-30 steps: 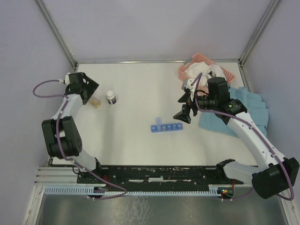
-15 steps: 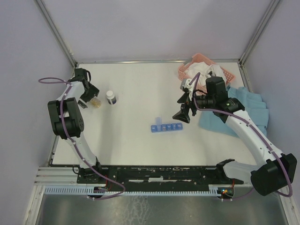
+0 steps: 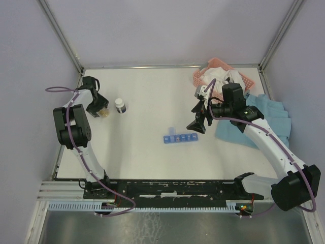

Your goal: Sort the pills into containers

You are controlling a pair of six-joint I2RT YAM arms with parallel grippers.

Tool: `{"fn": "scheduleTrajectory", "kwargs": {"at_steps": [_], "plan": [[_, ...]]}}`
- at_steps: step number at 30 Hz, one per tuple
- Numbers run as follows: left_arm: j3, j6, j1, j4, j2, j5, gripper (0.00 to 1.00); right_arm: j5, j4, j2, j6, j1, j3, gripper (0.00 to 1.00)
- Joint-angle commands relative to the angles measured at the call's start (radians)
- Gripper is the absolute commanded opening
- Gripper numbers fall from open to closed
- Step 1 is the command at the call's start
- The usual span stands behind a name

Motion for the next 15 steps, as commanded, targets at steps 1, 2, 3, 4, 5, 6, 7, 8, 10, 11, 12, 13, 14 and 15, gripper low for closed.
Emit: {"fn": "scheduleTrajectory", "kwargs": {"at_steps": [1,2,3,4,5,6,7,8,10,11,12,13,14,15], "plan": [[-0.023,-0.023,0.001,0.058,0.002,0.021,0.64,-0.033,0.034,-0.008,-0.012,0.001,0.003,1.0],[-0.032,-0.025,0.0,0.067,0.0,0.024,0.63,-0.033,0.033,-0.01,-0.013,0.0,0.003,1.0],[-0.037,-0.025,0.001,0.073,-0.001,0.028,0.63,-0.032,0.032,-0.012,-0.015,0.001,0.003,1.0],[-0.039,-0.024,0.0,0.075,0.001,0.034,0.63,-0.032,0.032,-0.015,-0.015,0.001,0.004,1.0],[-0.039,-0.02,0.0,0.075,0.004,0.036,0.63,-0.032,0.032,-0.017,-0.016,0.0,0.004,1.0],[-0.041,-0.017,0.0,0.075,0.006,0.035,0.63,-0.033,0.032,-0.017,-0.017,0.001,0.003,1.0],[-0.042,-0.012,0.0,0.077,0.006,0.031,0.63,-0.033,0.031,-0.019,-0.016,0.001,0.003,1.0],[-0.046,-0.006,0.0,0.077,0.004,0.026,0.61,-0.034,0.031,-0.019,-0.016,0.001,0.003,1.0],[-0.056,0.009,0.001,0.085,-0.011,0.024,0.48,-0.035,0.03,-0.02,-0.017,0.001,0.004,1.0],[-0.067,0.015,0.003,0.093,-0.029,0.029,0.4,-0.035,0.03,-0.02,-0.016,-0.001,0.003,1.0],[-0.081,0.021,0.001,0.103,-0.051,0.036,0.35,-0.037,0.03,-0.021,-0.016,-0.001,0.003,1.0],[-0.098,0.027,0.001,0.112,-0.083,0.046,0.3,-0.041,0.03,-0.022,-0.016,-0.001,0.002,1.0],[-0.119,0.031,0.0,0.119,-0.119,0.055,0.29,-0.046,0.03,-0.022,-0.014,-0.001,0.003,1.0],[-0.148,0.036,-0.001,0.142,-0.169,0.068,0.24,-0.052,0.031,-0.023,-0.012,-0.002,0.003,1.0]]}}
